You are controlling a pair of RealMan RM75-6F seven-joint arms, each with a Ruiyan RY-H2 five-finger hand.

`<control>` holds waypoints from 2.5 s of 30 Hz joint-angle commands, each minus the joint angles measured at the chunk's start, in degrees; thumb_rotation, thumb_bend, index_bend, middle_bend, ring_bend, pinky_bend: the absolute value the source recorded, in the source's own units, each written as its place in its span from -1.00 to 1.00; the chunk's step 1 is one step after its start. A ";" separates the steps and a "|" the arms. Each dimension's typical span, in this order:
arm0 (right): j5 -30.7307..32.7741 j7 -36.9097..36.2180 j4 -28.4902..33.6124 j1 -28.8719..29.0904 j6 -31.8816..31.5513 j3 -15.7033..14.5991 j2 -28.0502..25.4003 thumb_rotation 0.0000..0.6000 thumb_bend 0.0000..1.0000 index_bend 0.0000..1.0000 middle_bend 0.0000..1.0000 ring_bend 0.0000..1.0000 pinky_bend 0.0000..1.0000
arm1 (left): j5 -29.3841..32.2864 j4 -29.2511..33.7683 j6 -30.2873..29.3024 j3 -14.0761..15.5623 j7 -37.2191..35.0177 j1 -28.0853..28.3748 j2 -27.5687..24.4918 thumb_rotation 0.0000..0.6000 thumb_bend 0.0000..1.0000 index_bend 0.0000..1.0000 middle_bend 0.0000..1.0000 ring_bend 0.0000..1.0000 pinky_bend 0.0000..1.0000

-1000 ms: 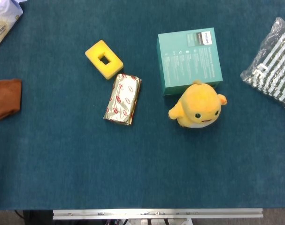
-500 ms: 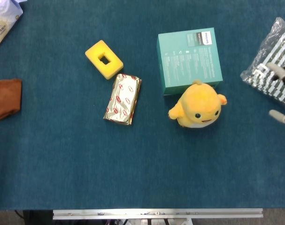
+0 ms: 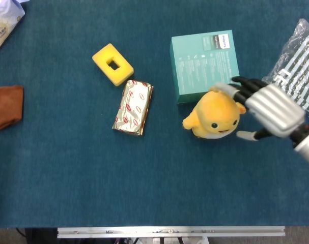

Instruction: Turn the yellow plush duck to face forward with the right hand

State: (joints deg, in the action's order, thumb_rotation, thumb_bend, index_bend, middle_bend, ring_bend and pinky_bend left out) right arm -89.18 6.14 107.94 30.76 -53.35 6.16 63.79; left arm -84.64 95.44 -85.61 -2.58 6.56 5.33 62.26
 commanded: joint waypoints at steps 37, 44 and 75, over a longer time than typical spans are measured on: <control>11.15 11.41 -4.22 7.74 3.22 -0.73 9.25 1.00 -0.20 -0.33 -0.29 -0.42 -0.25 | 1.13 -0.83 0.43 -0.31 -0.87 -0.44 -0.50 1.00 -0.24 -0.10 -0.06 -0.25 -0.22; 12.20 11.83 -1.53 8.72 4.93 -1.35 6.14 1.00 -0.53 -1.00 -0.86 -0.96 -0.78 | 1.00 -0.83 0.50 -0.33 -0.93 -0.39 -0.47 1.00 -0.24 -0.10 -0.06 -0.25 -0.22; 11.31 12.31 -4.28 7.48 -1.47 -1.58 9.86 1.00 -0.08 -0.07 -0.03 -0.14 0.13 | 1.18 -1.22 0.66 -0.27 -0.99 -0.55 -0.46 1.00 -0.24 -0.10 -0.06 -0.25 -0.22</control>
State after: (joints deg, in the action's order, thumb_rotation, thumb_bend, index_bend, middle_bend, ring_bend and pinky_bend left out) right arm -77.67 18.70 103.52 38.15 -55.06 4.70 73.90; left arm -83.47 94.22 -84.96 -2.84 5.56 4.78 61.80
